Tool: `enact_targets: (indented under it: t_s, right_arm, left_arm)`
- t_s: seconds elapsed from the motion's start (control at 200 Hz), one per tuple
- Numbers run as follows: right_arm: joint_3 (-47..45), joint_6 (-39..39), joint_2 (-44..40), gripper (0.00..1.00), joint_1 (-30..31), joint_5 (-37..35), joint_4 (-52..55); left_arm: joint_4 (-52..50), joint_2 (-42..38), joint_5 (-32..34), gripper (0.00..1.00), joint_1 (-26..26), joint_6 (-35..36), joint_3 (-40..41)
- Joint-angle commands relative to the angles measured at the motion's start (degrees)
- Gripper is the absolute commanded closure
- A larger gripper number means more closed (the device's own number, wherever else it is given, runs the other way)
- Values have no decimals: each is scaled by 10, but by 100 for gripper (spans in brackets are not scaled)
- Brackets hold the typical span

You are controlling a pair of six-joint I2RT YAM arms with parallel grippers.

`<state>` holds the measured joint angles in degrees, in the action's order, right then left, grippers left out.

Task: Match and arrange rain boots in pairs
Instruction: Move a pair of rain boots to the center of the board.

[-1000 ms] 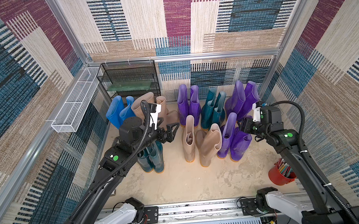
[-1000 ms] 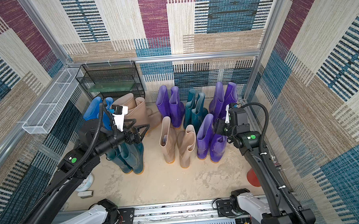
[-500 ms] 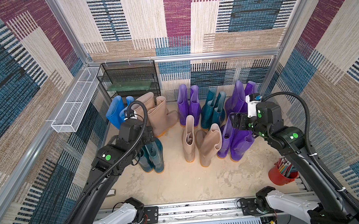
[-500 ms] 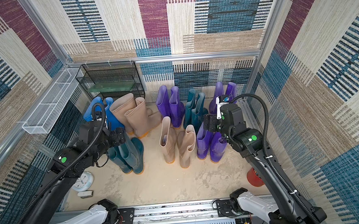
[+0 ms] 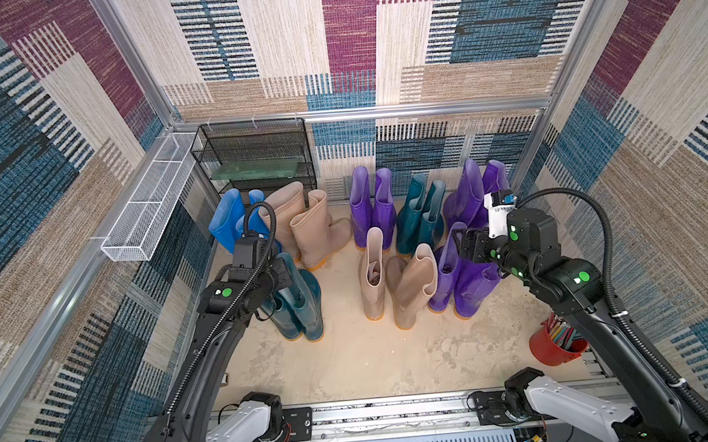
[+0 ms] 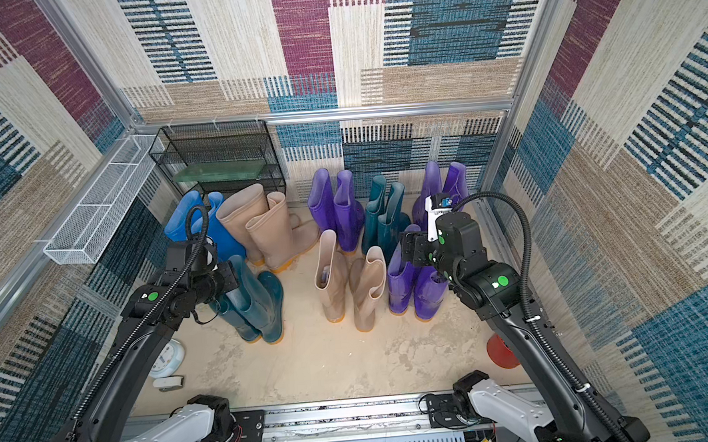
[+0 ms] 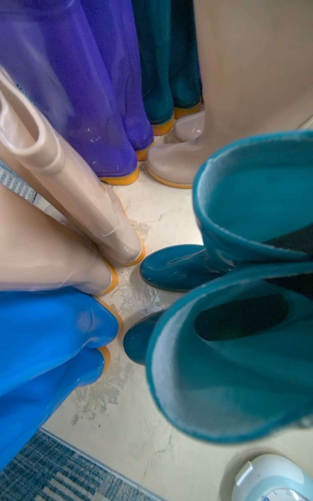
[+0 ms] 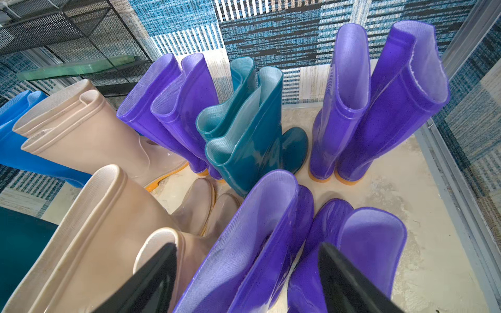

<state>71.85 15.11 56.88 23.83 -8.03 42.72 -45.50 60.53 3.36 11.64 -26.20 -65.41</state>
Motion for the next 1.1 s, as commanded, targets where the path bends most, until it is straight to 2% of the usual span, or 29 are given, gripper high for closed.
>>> enact_targets:
  t_s: [0.0,0.155,0.356,0.476,0.661,0.846,1.097]
  right_arm:
    - [-5,-2,-5,16,1,0,-23]
    - [-2,-3,-5,16,1,-1,-25]
    - [3,-2,-5,16,1,-1,-26]
    - [-1,3,-6,16,2,3,-28]
    - [-4,9,-12,17,4,7,-28]
    - [-1,6,-12,17,4,3,-25]
    - [-7,1,-10,14,5,-11,-18]
  left_arm:
    - [11,-2,-65,100,-2,29,-6]
    - [-11,-4,-133,100,11,26,-35]
    - [-19,25,-178,100,56,50,-67]
    - [-14,64,-160,100,88,67,-95]
    - [12,100,-102,100,96,68,-122]
    - [24,134,-104,100,100,78,-151]
    - [34,141,-130,100,120,95,-140]
